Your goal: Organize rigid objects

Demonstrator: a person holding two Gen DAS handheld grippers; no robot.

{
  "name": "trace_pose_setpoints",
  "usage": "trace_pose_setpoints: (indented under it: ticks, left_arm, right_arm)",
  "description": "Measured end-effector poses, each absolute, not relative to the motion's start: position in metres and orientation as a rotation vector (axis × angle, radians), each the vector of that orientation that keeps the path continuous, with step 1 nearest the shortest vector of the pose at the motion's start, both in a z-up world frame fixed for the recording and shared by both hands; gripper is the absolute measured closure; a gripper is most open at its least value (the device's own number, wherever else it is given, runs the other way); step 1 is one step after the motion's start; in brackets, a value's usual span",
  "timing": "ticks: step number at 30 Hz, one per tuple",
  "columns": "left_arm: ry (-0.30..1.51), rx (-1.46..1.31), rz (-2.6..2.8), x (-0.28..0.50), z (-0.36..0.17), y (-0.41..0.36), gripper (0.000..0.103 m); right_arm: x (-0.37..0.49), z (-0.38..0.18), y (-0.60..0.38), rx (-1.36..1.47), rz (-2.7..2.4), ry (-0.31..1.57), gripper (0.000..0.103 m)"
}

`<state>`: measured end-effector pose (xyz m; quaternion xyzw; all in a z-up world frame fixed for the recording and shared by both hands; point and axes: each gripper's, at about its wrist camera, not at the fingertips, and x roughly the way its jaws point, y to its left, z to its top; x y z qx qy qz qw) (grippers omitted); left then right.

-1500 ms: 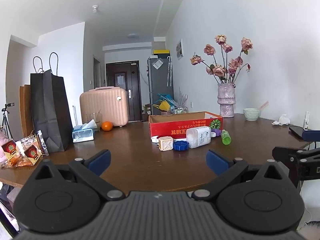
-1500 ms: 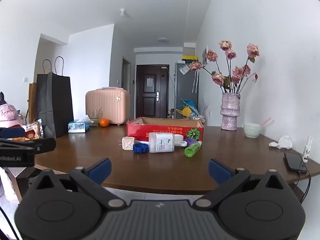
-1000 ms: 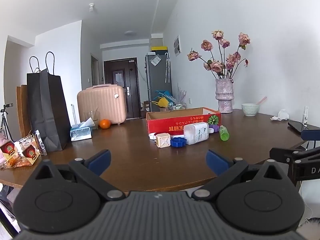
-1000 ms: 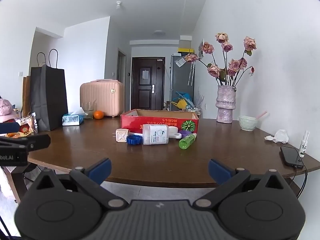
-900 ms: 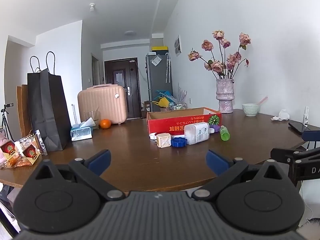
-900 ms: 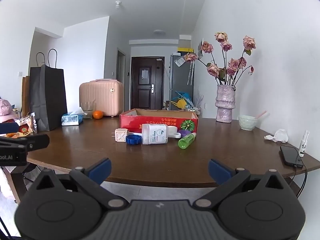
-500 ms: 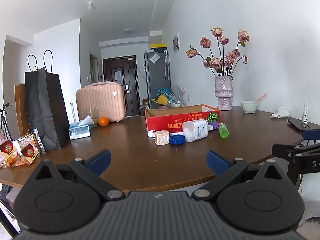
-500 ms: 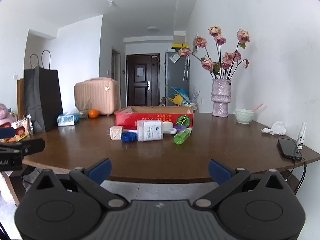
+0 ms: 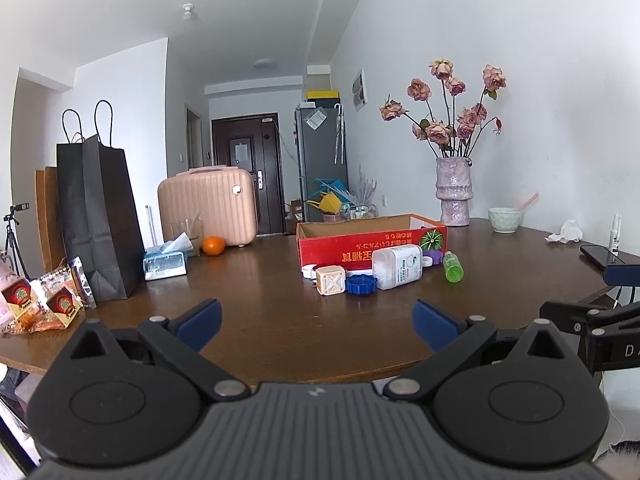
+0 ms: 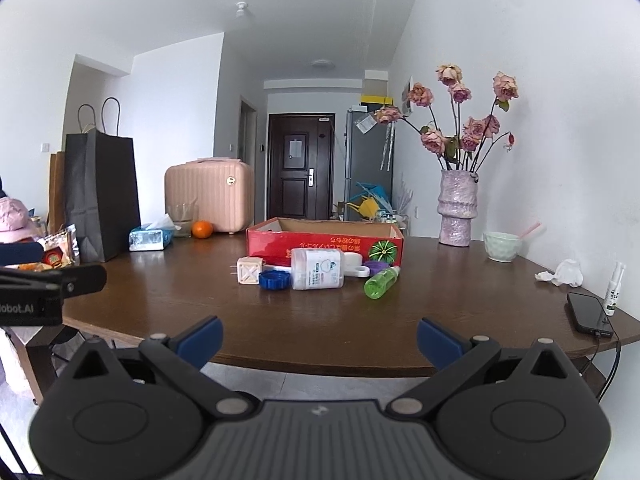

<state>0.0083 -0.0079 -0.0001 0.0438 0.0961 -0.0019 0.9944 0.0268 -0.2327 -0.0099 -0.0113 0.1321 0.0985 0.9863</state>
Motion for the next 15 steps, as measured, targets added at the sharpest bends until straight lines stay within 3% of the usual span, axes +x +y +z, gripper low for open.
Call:
trace_pose_setpoints:
  ticks: [15]
  left_arm:
    - [0.194,0.087,0.001,0.0080,-0.0012,-0.0088,0.000]
  right_arm:
    - [0.0271,-0.0124,-0.2369,-0.010,0.181,0.267,0.000]
